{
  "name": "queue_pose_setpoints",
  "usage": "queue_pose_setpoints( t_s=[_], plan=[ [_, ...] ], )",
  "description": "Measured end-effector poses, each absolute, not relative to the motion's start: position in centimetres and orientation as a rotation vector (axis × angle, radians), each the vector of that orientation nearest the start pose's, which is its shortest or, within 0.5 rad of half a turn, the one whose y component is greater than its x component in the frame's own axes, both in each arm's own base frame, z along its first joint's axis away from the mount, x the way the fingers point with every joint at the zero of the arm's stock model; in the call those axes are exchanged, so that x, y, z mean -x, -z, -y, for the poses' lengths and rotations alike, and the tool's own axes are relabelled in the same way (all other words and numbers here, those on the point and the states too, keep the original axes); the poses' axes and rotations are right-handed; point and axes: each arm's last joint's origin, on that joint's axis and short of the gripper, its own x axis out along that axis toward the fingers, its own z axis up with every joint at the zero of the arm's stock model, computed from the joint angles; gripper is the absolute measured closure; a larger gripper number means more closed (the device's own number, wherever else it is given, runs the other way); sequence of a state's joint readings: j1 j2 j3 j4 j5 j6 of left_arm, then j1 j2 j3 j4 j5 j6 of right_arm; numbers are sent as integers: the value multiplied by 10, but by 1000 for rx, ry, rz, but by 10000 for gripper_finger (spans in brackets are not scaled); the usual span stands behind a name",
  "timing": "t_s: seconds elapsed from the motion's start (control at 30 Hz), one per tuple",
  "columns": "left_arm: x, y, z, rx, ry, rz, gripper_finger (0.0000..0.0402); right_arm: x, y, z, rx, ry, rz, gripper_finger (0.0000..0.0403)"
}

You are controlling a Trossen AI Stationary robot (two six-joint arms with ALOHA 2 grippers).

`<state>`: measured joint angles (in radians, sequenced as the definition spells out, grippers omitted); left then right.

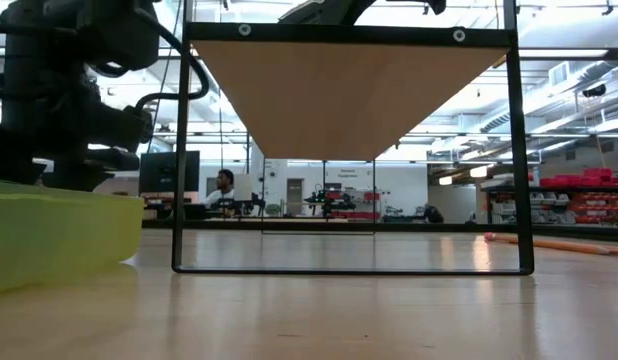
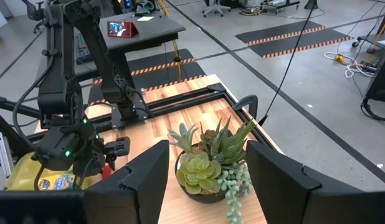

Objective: Pack school essentials
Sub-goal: Put the eraser into the supply box

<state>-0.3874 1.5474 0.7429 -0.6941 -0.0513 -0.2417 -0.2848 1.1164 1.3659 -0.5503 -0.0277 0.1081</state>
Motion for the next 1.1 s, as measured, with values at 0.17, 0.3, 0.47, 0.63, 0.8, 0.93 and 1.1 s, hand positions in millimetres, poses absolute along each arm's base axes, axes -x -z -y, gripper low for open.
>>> queue_pose_setpoints(
  t_s=[0.17,0.3,0.47,0.63,0.8,0.93,1.1],
  plan=[
    [-218,-133,88,-130,100,-1495,246,-210,-431,61,-154,271,-284,183],
    [-218,-133,88,-126,104,-1496,279,-210,-431,61,-154,271,-284,183],
    [-217,-133,89,-128,108,-1497,326,-210,-431,61,-154,271,-284,183],
    [-217,-133,89,-128,103,-1497,348,-211,-431,61,-154,271,-284,183],
    [-220,-137,90,-129,103,-1498,341,-211,-431,61,-154,269,-284,183],
    [-223,-144,91,-146,91,-1520,342,-211,-431,61,-155,265,-285,183],
    [-228,-160,92,-145,74,-1553,345,-211,-431,61,-148,264,-285,183]
  ],
)
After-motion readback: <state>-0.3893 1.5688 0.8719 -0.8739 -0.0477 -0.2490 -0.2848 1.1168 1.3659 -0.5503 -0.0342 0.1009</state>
